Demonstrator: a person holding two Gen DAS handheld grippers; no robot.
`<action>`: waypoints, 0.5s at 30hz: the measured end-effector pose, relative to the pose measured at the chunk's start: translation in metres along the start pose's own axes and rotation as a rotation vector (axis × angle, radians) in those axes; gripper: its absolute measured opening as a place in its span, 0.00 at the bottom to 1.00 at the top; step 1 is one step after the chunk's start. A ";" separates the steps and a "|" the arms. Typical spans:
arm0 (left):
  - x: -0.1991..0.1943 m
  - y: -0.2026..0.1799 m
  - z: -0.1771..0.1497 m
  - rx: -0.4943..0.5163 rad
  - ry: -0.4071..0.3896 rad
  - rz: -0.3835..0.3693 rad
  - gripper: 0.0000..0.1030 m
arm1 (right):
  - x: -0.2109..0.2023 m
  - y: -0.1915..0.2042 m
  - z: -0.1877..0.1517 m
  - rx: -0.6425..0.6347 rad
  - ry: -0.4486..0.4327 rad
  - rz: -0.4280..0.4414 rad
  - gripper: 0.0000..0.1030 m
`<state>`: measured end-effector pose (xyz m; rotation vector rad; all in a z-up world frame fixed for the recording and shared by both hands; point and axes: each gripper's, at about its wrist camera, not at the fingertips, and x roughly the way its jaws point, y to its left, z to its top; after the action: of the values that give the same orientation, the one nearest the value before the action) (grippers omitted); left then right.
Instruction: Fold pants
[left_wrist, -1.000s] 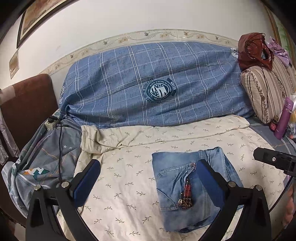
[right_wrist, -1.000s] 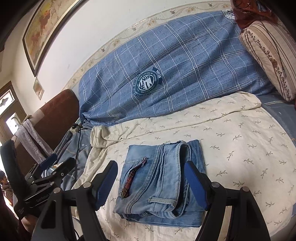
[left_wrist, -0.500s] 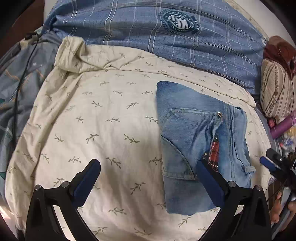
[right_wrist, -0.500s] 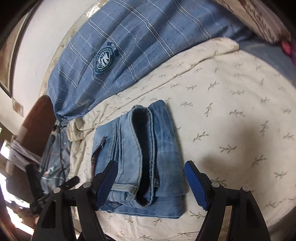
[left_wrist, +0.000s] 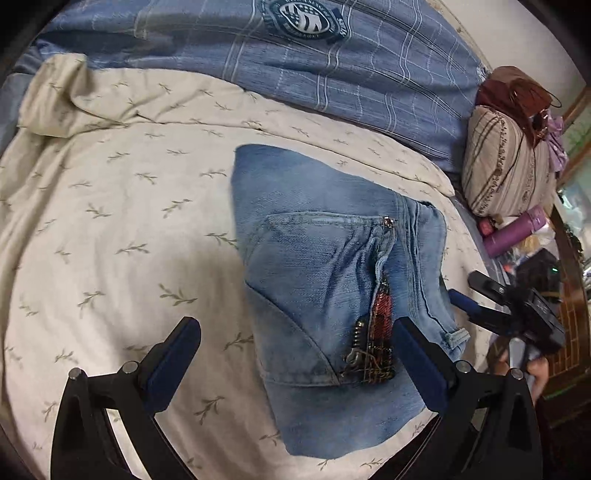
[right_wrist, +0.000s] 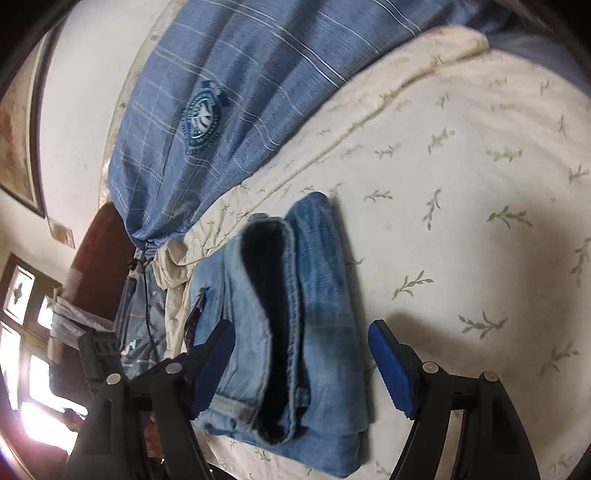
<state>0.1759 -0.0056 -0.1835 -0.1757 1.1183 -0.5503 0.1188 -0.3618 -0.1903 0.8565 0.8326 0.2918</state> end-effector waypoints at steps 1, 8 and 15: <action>0.002 0.002 0.001 0.001 0.005 -0.010 1.00 | 0.004 -0.006 0.001 0.021 0.016 0.024 0.75; 0.020 0.011 0.012 0.020 0.057 -0.113 1.00 | 0.019 -0.025 0.007 0.072 0.099 0.167 0.75; 0.043 0.006 0.019 0.071 0.121 -0.242 1.00 | 0.040 -0.015 0.011 0.023 0.222 0.260 0.76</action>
<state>0.2088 -0.0248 -0.2119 -0.2198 1.2008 -0.8246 0.1521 -0.3557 -0.2192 0.9670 0.9323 0.6151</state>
